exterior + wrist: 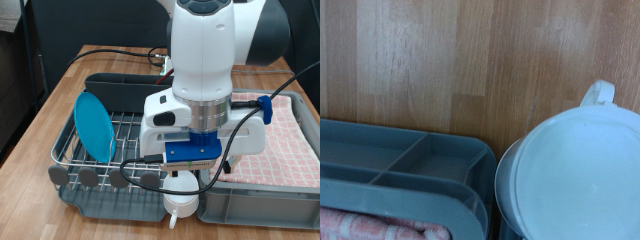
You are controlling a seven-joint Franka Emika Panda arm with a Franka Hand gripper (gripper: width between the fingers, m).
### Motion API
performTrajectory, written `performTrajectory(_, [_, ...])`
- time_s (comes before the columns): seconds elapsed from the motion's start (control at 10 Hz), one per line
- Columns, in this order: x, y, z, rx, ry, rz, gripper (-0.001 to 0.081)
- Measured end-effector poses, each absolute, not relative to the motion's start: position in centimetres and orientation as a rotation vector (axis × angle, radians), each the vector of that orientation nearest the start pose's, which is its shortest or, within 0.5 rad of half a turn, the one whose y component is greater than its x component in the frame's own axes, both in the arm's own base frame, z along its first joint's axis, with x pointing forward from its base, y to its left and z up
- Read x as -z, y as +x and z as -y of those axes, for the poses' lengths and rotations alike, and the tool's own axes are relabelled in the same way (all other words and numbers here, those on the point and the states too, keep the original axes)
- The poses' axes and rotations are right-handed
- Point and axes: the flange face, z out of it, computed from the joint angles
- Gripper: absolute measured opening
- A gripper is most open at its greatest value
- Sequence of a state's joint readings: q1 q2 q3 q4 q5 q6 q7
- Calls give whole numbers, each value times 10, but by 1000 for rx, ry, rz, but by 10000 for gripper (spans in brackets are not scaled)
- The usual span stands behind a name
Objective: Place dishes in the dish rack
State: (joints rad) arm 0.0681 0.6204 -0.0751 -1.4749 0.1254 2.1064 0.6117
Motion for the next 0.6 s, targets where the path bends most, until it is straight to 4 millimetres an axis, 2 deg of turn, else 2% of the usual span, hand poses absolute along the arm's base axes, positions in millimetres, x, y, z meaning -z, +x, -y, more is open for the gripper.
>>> performTrajectory(0.6, [-374, 703, -13, -161, -2909, -1045, 802])
